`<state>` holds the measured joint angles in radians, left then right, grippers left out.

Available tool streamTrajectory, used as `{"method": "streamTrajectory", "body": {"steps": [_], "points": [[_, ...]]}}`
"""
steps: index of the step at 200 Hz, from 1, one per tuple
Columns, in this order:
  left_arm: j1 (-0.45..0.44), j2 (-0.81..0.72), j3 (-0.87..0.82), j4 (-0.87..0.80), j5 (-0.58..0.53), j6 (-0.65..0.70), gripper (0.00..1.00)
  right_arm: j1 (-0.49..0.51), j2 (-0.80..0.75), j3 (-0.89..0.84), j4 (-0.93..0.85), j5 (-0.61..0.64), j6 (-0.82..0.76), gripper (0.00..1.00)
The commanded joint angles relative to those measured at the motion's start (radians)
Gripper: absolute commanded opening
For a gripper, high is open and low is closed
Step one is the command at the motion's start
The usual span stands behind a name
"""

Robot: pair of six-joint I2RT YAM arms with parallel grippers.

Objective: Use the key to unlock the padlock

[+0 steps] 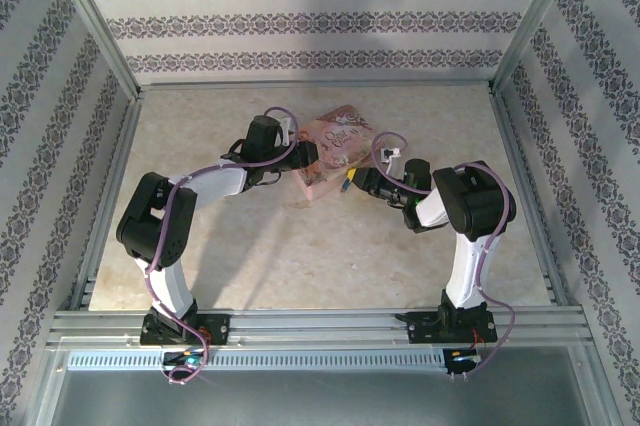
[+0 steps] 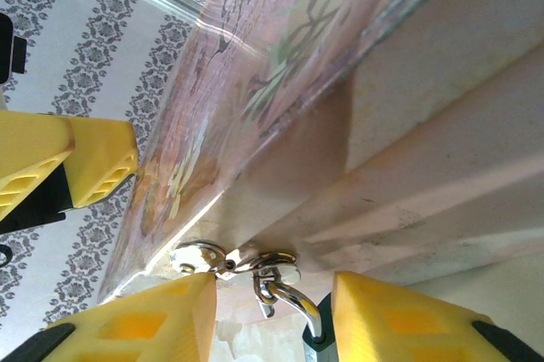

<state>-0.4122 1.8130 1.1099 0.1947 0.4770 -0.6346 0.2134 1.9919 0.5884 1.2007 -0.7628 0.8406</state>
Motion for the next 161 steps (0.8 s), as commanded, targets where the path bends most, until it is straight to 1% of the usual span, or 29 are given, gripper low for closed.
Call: {"method": "streamTrajectory", "body": {"steps": [1, 80, 130, 161], "points": [[-0.008, 0.012, -0.036, -0.103, -0.018, 0.009, 0.43, 0.020, 0.012, 0.000, 0.043, -0.029, 0.005, 0.39], [-0.009, 0.011, -0.032, -0.103, -0.022, 0.008, 0.43, 0.038, 0.010, -0.045, 0.054, -0.006, -0.012, 0.38], [-0.008, 0.011, -0.028, -0.110, -0.022, 0.009, 0.43, 0.030, 0.011, -0.034, 0.053, 0.008, -0.011, 0.31], [-0.008, 0.008, -0.029, -0.111, -0.023, 0.010, 0.43, 0.027, 0.013, -0.027, 0.048, 0.007, -0.007, 0.25]]}}
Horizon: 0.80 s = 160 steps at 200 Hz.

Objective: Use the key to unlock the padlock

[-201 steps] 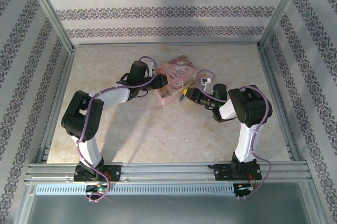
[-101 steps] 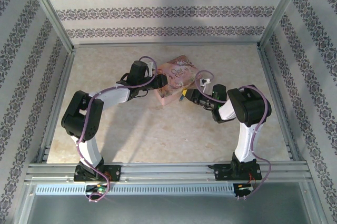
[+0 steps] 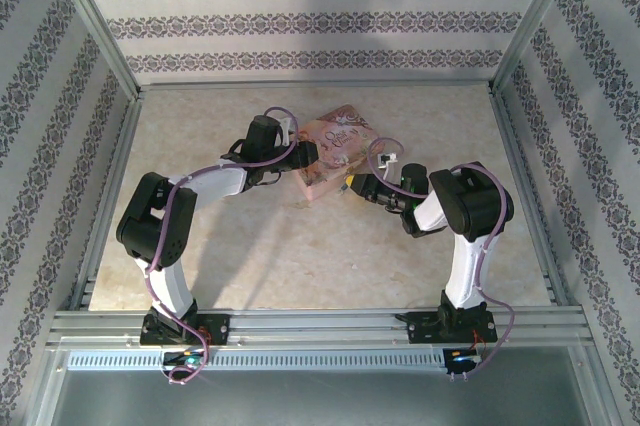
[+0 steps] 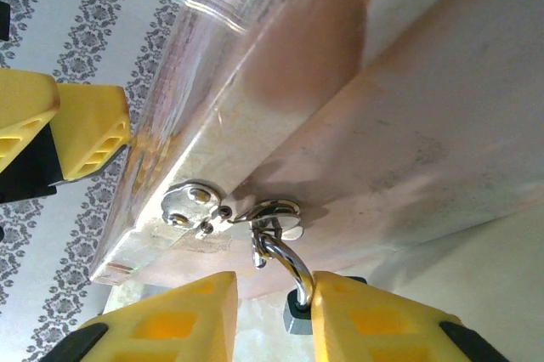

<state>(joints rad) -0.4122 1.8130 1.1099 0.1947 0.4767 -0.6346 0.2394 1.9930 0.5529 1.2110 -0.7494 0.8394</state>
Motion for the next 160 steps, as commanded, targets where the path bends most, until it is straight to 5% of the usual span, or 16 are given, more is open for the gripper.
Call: {"method": "streamTrajectory", "body": {"steps": [1, 67, 160], "points": [[-0.009, 0.008, -0.029, -0.111, -0.023, 0.011, 0.43, 0.001, 0.012, 0.009, 0.038, -0.006, -0.006, 0.25], [-0.007, 0.004, -0.039, -0.116, -0.033, 0.015, 0.43, -0.002, 0.024, 0.006, 0.039, 0.017, 0.018, 0.04], [-0.005, 0.002, -0.061, -0.115, -0.036, 0.018, 0.43, -0.001, -0.025, -0.041, 0.131, 0.154, 0.189, 0.00]]}}
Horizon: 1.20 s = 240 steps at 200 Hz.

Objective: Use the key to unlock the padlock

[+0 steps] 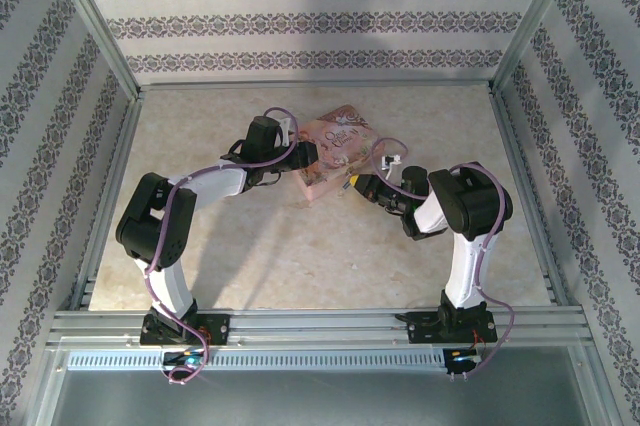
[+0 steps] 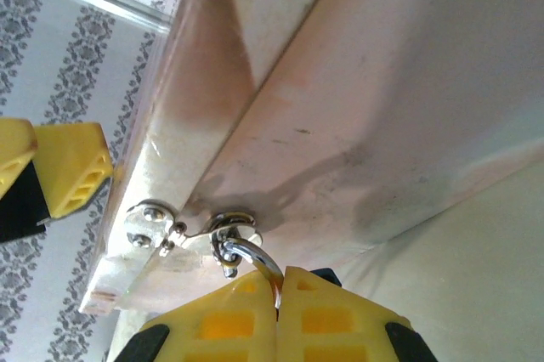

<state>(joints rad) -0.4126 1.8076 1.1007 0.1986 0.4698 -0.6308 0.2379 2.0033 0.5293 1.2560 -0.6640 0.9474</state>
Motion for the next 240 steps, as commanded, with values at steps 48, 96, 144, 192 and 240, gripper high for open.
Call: {"method": "streamTrajectory", "body": {"steps": [48, 96, 144, 192, 240], "points": [[-0.005, 0.006, -0.056, -0.114, -0.027, 0.013, 0.43, 0.012, -0.043, -0.043, 0.128, 0.171, 0.196, 0.00], [-0.003, -0.006, -0.057, -0.112, -0.024, 0.010, 0.44, 0.012, -0.085, -0.082, 0.098, 0.224, 0.176, 0.00], [0.004, -0.092, -0.058, -0.121, -0.010, -0.006, 0.50, -0.012, -0.169, -0.117, 0.023, 0.234, 0.123, 0.00], [0.028, -0.227, -0.057, -0.195, -0.032, 0.034, 0.59, -0.039, -0.342, -0.132, -0.167, 0.238, 0.034, 0.00], [0.068, -0.414, -0.136, -0.258, -0.160, 0.118, 0.65, -0.039, -0.626, -0.085, -0.593, 0.278, -0.136, 0.00]]}}
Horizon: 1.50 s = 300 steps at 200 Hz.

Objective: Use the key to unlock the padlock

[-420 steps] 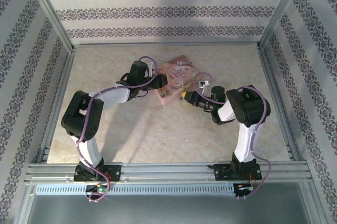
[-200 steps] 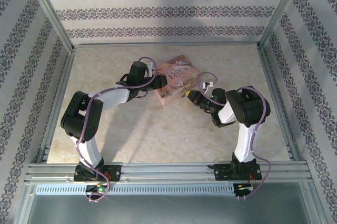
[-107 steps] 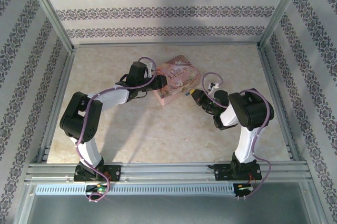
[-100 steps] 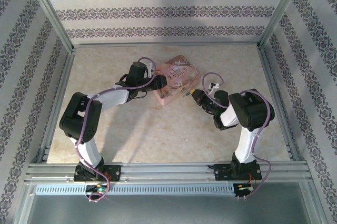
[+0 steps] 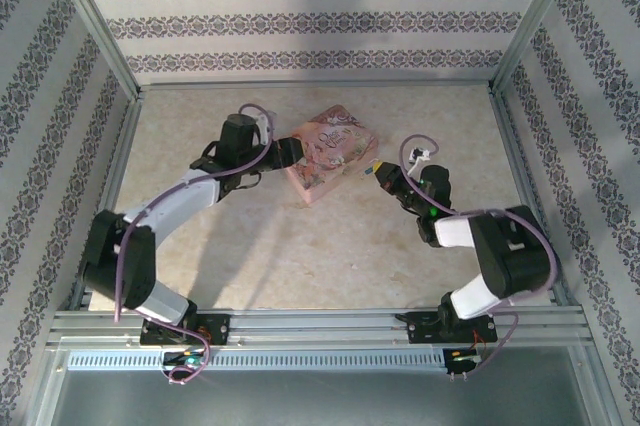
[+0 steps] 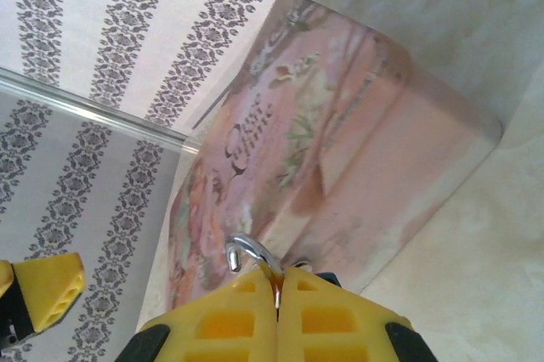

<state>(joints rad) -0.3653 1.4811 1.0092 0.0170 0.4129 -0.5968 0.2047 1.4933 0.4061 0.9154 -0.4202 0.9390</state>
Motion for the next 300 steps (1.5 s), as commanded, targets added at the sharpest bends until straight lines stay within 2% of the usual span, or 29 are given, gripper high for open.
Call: {"method": "streamTrajectory", "body": {"steps": [1, 18, 75, 130, 162, 206, 250, 300], "points": [[0.021, -0.092, -0.047, -0.078, -0.110, 0.087, 0.65, -0.006, -0.122, 0.040, -0.262, 0.036, -0.132, 0.00], [0.033, -0.161, -0.084, -0.117, -0.200, 0.136, 0.69, 0.002, -0.220, 0.073, -0.423, 0.052, -0.211, 0.00], [0.062, -0.424, -0.260, -0.119, -0.387, 0.220, 0.81, 0.016, -0.498, 0.170, -0.902, 0.091, -0.399, 0.00], [0.064, -0.657, -0.410, -0.073, -0.535, 0.242, 0.99, 0.045, -0.625, 0.276, -1.256, 0.080, -0.486, 0.00], [0.065, -0.682, -0.414, -0.153, -0.683, 0.258, 0.99, 0.149, -0.608, 0.402, -1.499, 0.208, -0.550, 0.00], [0.066, -0.714, -0.434, -0.134, -0.739, 0.262, 1.00, 0.291, -0.515, 0.511, -1.718, 0.287, -0.536, 0.00], [0.067, -0.722, -0.435, -0.150, -0.769, 0.252, 0.99, 0.414, -0.408, 0.493, -1.739, 0.283, -0.475, 0.00], [0.069, -0.726, -0.441, -0.173, -0.772, 0.249, 1.00, 0.487, -0.253, 0.452, -1.683, 0.238, -0.452, 0.00]]}}
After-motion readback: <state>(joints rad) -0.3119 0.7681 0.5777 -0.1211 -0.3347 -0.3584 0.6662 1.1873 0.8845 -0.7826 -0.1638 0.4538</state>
